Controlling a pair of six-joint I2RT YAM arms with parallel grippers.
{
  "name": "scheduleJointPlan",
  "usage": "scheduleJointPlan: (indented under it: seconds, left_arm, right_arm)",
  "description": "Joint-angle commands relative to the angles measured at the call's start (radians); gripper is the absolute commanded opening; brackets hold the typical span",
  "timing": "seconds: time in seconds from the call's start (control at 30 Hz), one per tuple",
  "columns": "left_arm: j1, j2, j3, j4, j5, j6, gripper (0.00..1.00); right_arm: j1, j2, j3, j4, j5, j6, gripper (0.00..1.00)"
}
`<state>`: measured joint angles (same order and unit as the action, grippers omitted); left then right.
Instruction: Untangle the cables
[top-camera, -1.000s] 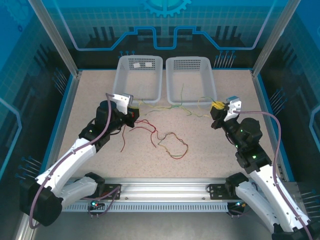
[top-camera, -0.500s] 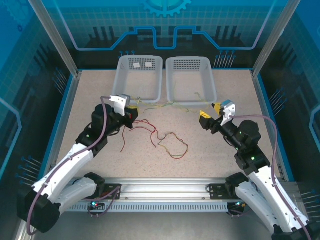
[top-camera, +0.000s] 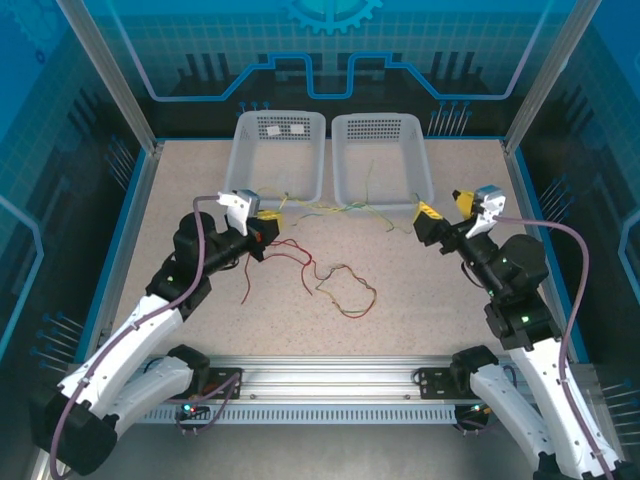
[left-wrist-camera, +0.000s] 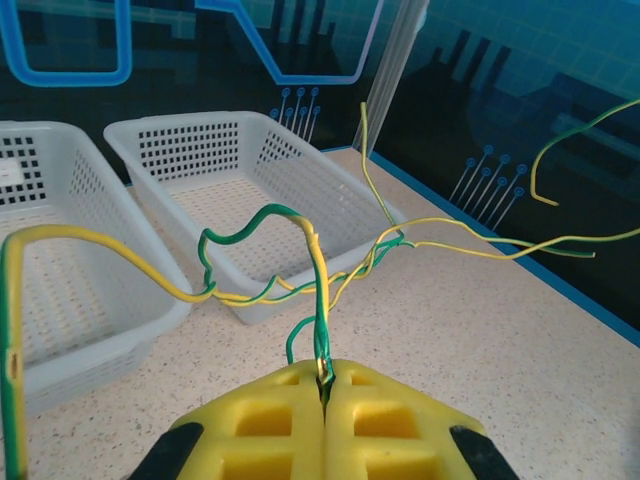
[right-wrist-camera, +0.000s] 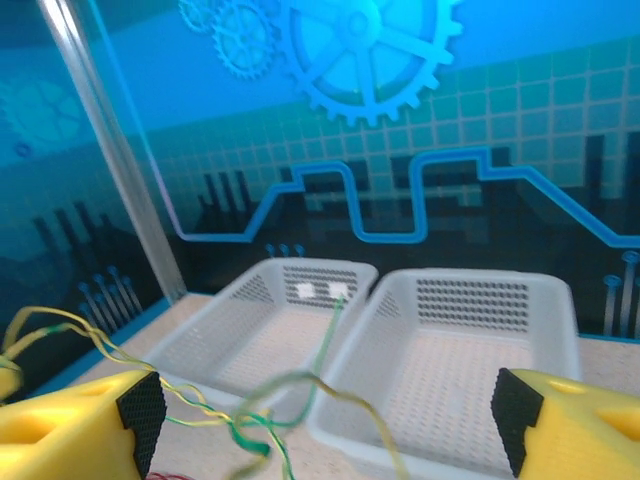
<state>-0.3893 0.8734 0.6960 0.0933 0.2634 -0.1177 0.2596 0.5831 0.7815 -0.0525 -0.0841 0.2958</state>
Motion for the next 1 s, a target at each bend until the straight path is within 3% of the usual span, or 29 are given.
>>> scheduleJointPlan:
  seconds: [0.0,0.27,0.4,0.6,0.67,0.77,0.97]
  left_arm:
    - [-0.009,-0.025,-0.015,0.047,0.039,0.039,0.0]
    - [-0.012,-0.019,-0.002,0.016,0.004,0.053,0.0]
    - [-0.028,-0.007,0.017,-0.016,-0.006,0.081,0.0]
    - [-0.061,0.018,0.013,-0.003,-0.033,0.102,0.0]
    - [-0.076,0.028,0.013,0.008,-0.047,0.107,0.0]
    - [-0.097,0.036,0.012,0.022,-0.085,0.109,0.0]
    - [-0.123,0.038,-0.006,0.074,-0.106,0.105,0.0]
  right_arm:
    - [0.008,0.002,0.081,0.024,-0.106,0.061,0.89]
    - [0.024,0.002,0.269,-0.192,0.077,-0.01,0.92]
    - [0.023,0.068,0.357,-0.261,0.008,-0.05,0.9]
    - [0.05,0.416,0.529,-0.328,-0.244,0.126,0.79]
    - [0.105,0.522,0.57,-0.348,-0.215,0.128,0.76]
    - [0.171,0.671,0.67,-0.475,-0.013,0.129,0.7]
    - [0.151,0.924,0.748,-0.55,-0.042,0.197,0.67]
